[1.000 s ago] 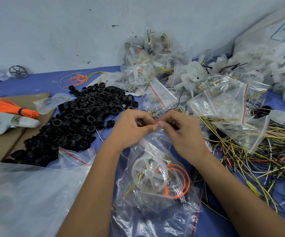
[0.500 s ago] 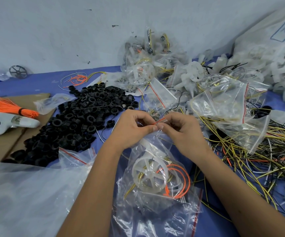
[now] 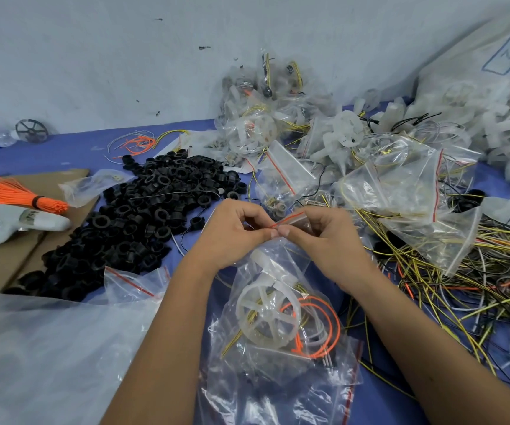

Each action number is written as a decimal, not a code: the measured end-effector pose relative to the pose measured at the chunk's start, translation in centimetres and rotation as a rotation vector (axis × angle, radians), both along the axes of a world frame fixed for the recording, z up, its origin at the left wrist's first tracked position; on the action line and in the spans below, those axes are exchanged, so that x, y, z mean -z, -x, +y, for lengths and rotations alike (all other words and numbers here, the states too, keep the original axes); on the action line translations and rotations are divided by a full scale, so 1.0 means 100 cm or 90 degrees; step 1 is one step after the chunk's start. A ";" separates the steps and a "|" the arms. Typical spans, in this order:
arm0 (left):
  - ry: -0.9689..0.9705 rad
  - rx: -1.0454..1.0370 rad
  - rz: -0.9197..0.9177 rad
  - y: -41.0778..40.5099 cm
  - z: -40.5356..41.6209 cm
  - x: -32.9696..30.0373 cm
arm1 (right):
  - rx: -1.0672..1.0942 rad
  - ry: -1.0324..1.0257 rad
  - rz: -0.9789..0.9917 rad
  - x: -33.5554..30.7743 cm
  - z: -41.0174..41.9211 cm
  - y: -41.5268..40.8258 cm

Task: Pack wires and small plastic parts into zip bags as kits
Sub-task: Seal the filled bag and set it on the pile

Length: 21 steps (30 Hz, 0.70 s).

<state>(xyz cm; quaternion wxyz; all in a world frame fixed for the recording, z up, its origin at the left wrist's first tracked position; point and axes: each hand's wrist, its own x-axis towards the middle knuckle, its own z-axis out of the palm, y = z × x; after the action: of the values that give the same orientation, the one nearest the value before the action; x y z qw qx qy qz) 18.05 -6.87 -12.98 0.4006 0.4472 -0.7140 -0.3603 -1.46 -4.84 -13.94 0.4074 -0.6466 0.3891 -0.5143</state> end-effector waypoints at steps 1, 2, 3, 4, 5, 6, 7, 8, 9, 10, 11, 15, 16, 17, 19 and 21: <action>0.003 -0.001 -0.001 0.000 0.000 0.000 | 0.002 0.000 -0.001 0.000 0.000 0.000; 0.004 -0.003 0.001 0.000 0.001 0.000 | 0.005 0.000 0.002 -0.001 0.000 0.000; 0.004 -0.007 0.003 -0.001 0.001 -0.001 | 0.008 -0.002 0.008 -0.001 -0.001 0.000; 0.002 -0.012 0.005 -0.002 0.002 -0.001 | 0.009 -0.006 0.014 -0.001 -0.001 0.001; -0.001 -0.015 0.004 -0.003 0.002 -0.001 | 0.010 -0.012 0.018 -0.001 -0.001 0.001; -0.005 -0.018 0.004 -0.003 0.002 -0.001 | 0.012 -0.016 0.018 -0.001 -0.001 0.001; -0.007 -0.018 0.003 -0.003 0.003 -0.002 | 0.015 -0.021 0.016 -0.001 0.000 0.001; -0.008 -0.018 0.002 -0.002 0.003 -0.002 | 0.019 -0.024 0.014 -0.001 0.000 0.001; -0.007 -0.019 -0.001 -0.002 0.003 -0.002 | 0.021 -0.026 0.013 -0.001 0.000 0.001; -0.008 -0.018 -0.003 -0.001 0.003 -0.002 | 0.021 -0.030 0.013 0.000 0.000 0.001; -0.009 -0.018 -0.004 0.000 0.003 -0.002 | 0.019 -0.036 0.012 0.000 0.000 0.001; -0.014 -0.016 0.005 0.001 0.004 -0.002 | 0.008 -0.043 0.003 0.000 0.000 0.001; -0.017 -0.016 0.013 0.000 0.004 -0.001 | 0.009 -0.040 0.002 0.000 0.000 0.000; -0.022 -0.017 0.021 -0.001 0.004 0.000 | 0.010 -0.037 0.001 0.000 0.001 0.000; -0.032 -0.024 0.030 -0.004 0.004 0.000 | 0.014 -0.037 -0.011 -0.001 0.001 0.000; -0.034 -0.029 0.034 -0.007 0.003 0.000 | 0.026 -0.048 -0.024 -0.001 0.002 0.000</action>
<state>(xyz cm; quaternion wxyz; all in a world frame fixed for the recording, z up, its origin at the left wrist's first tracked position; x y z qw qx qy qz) 18.72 -6.56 -13.03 0.4156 0.4641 -0.6825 -0.3822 -1.49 -4.67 -13.85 0.4282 -0.6129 0.4138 -0.5194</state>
